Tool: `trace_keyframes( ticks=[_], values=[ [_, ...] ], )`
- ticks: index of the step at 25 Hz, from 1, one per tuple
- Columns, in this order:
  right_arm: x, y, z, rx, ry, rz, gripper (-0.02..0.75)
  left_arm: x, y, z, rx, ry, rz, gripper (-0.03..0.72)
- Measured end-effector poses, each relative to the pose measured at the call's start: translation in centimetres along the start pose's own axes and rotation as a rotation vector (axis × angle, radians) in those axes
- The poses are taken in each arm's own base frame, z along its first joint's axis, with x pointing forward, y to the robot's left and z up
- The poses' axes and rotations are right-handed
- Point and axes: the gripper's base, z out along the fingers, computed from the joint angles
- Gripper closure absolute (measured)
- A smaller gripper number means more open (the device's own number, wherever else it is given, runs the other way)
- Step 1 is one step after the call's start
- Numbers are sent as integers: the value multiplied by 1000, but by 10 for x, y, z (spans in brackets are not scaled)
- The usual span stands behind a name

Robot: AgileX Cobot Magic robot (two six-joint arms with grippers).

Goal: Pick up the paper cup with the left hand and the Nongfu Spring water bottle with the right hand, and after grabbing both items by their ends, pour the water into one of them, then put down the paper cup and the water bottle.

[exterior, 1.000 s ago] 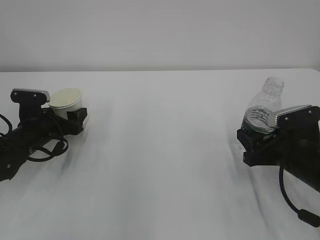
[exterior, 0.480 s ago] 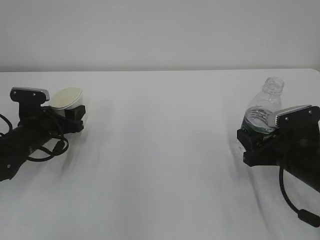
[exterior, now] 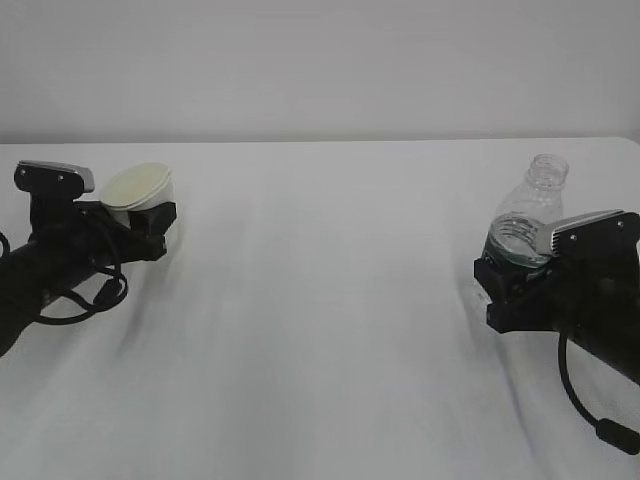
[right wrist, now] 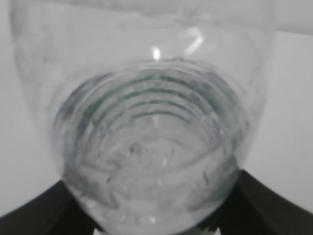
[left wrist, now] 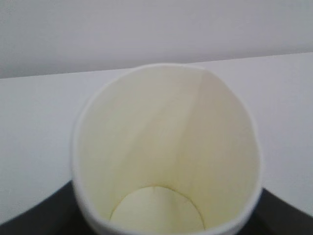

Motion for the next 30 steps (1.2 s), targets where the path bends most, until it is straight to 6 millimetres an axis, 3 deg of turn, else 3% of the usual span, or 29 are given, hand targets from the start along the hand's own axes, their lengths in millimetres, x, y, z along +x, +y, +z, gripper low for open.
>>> trace_keyframes(
  ticks=[16, 30],
  values=[
    [-32, 0, -10, -8, -84, -33, 247, -8, -23, -46, 136, 52, 46, 235],
    [-33, 9, -13, -106, -69, -97, 247, -9, -50, -61, 411, 102, 83, 235]
  ],
)
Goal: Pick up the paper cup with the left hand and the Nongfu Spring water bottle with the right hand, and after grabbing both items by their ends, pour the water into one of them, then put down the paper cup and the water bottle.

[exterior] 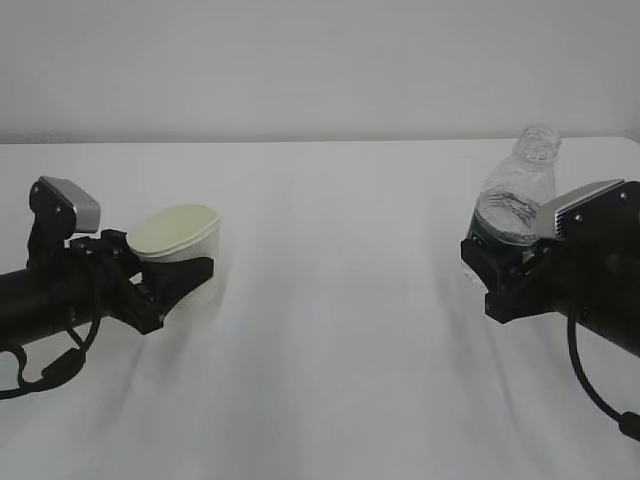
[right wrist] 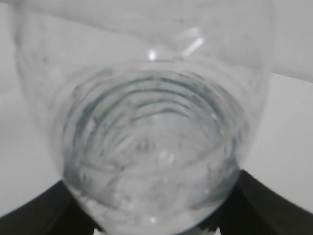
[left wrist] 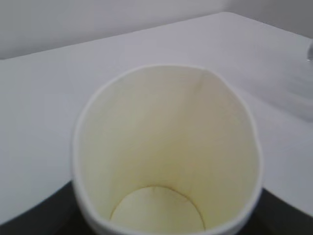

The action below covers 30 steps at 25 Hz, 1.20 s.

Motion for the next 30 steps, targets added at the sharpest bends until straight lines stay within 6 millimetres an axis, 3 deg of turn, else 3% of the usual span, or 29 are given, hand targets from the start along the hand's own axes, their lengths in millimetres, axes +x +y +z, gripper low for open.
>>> trace_keyframes(
  ticks=[30],
  values=[
    [7, 16, -2, -184, 69, -110, 247, 7, -86, 23, 370, 62, 113, 235]
  ],
)
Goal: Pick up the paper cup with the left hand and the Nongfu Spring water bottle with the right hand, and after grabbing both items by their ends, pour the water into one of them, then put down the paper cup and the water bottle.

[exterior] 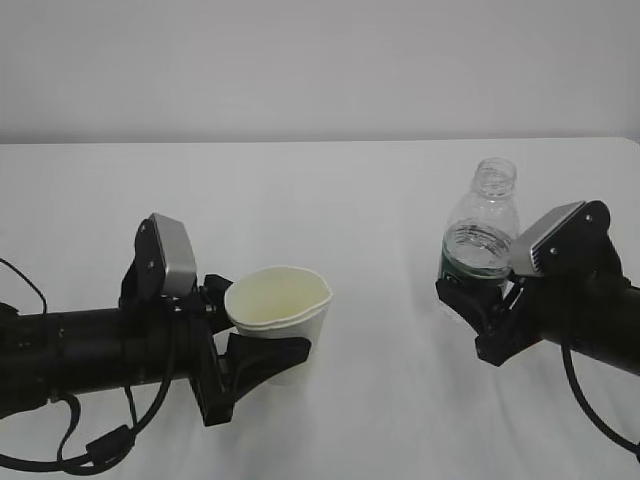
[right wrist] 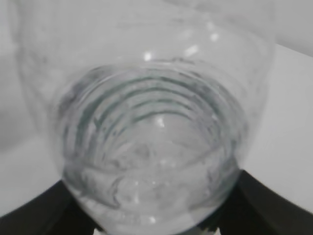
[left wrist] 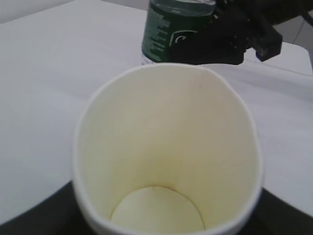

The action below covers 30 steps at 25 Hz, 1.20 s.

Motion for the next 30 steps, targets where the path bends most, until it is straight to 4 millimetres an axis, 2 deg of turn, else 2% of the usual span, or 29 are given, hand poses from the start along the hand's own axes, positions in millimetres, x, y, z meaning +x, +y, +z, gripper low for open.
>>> trace_keyframes(
  ticks=[11, 22, 30],
  values=[
    [-6, 16, 3, -92, -40, -51, 247, -2, -34, 19, 119, 11, 27, 235],
    [-17, 32, 11, -157, -82, -98, 247, -2, -49, 25, 164, 14, 37, 235],
    [-34, 29, 24, -156, -139, -172, 247, -2, -59, 29, 196, 16, 44, 236]
  ],
)
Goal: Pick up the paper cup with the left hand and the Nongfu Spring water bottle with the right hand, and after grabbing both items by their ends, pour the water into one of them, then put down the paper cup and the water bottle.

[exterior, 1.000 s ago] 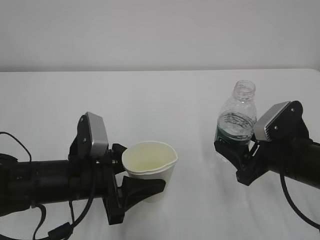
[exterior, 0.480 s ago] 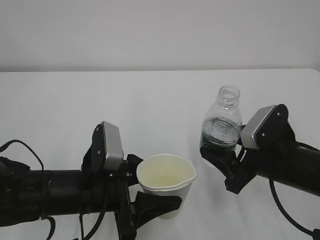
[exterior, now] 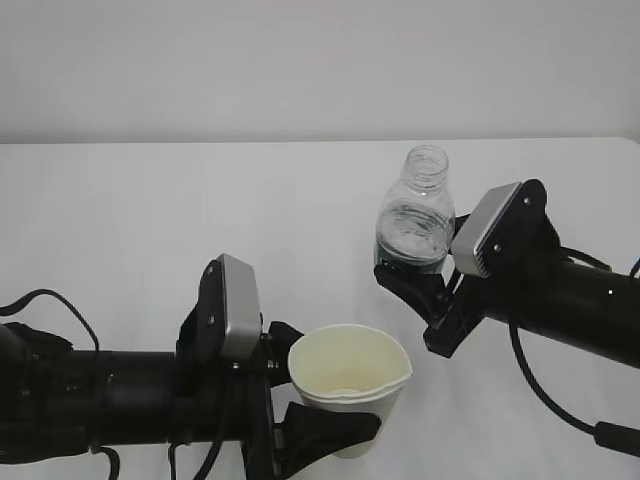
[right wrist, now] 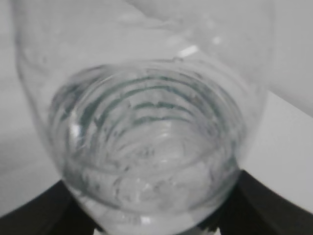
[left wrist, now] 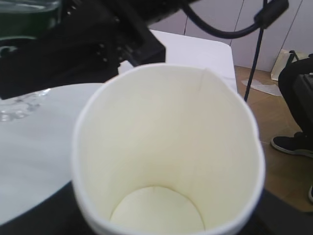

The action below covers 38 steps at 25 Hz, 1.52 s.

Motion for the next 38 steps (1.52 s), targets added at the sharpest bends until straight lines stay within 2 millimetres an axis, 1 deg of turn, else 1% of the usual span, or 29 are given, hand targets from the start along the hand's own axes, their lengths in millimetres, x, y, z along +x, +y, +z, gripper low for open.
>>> trace_keyframes(
  ticks=[5, 11, 27, 38],
  values=[
    [-4, -6, 5, 10, 2, -53, 247, -2, -3, 4, 6, -6, 3, 237],
    [-6, -10, 8, 17, 10, -123, 247, -11, -2, 13, 17, -38, 32, 237],
    [-8, -13, 10, 33, 12, -332, 248, -14, 4, 13, -41, -60, 5, 240],
    [-13, -16, 10, 76, -39, -456, 248, -14, 5, 13, -56, -66, -5, 241]
  ],
)
